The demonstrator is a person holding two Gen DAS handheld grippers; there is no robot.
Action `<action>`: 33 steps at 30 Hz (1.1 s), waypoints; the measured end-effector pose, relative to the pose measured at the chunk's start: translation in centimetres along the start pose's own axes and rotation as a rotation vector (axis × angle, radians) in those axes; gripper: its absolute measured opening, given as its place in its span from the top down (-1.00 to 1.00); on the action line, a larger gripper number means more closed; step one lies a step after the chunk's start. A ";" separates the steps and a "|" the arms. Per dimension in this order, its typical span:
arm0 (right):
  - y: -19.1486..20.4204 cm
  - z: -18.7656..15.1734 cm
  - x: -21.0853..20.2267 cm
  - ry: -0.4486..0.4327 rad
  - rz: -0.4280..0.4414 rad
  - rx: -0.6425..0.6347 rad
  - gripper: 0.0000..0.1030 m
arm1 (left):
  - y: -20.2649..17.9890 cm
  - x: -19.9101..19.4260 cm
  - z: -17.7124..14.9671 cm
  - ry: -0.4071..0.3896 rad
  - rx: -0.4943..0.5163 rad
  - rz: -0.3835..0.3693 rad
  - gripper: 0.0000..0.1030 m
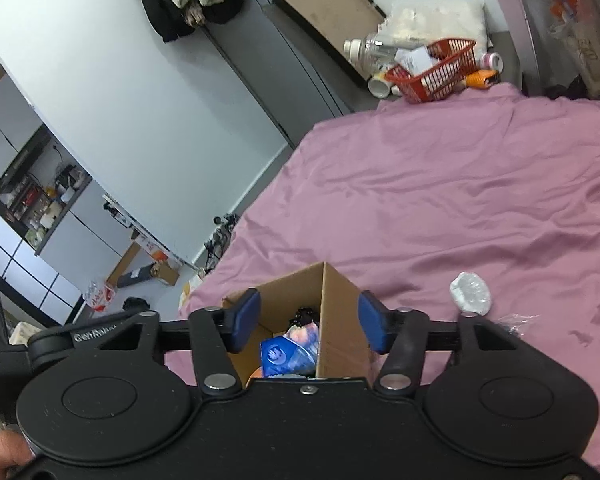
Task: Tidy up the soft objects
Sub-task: 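Open the left tool to drop the burger while the right tool releases the packet, then move both tools from the box toward the white item and black bag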
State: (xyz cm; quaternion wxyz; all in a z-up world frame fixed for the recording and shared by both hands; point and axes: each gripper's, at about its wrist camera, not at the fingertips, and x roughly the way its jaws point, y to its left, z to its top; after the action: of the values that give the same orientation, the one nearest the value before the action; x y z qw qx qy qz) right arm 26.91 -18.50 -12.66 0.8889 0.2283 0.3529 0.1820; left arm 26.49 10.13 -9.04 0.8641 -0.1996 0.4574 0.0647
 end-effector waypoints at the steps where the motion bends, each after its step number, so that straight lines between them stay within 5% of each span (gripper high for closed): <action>1: -0.2 0.0 -0.2 0.003 0.001 -0.001 -0.20 | -0.2 -0.3 -0.1 0.001 0.006 0.008 -0.59; 7: -1.2 0.8 -2.0 -0.010 -0.001 -0.007 -0.60 | -1.1 -2.5 -0.7 -0.025 0.013 -0.002 -0.59; 12: -2.2 1.7 -3.7 -0.015 0.018 -0.014 -0.76 | -1.9 -3.8 -1.1 -0.052 0.004 0.007 -0.88; 18: -5.1 2.7 -5.9 -0.029 0.062 0.071 -0.84 | -4.3 -5.0 -1.7 -0.081 0.023 -0.029 -0.99; 27: -9.1 3.2 -6.7 -0.032 0.002 0.164 -0.86 | -7.9 -5.3 -2.9 -0.100 0.053 -0.108 -0.99; 33: -11.1 2.6 -6.8 -0.016 -0.014 0.240 -0.86 | -9.8 -4.0 -3.7 -0.057 0.072 -0.093 -0.99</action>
State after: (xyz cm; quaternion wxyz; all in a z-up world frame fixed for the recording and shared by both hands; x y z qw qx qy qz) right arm 25.90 -31.76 -13.21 0.8593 0.3320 0.3666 0.1307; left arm 24.28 -0.05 -4.82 0.8855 -0.1874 0.4250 0.0136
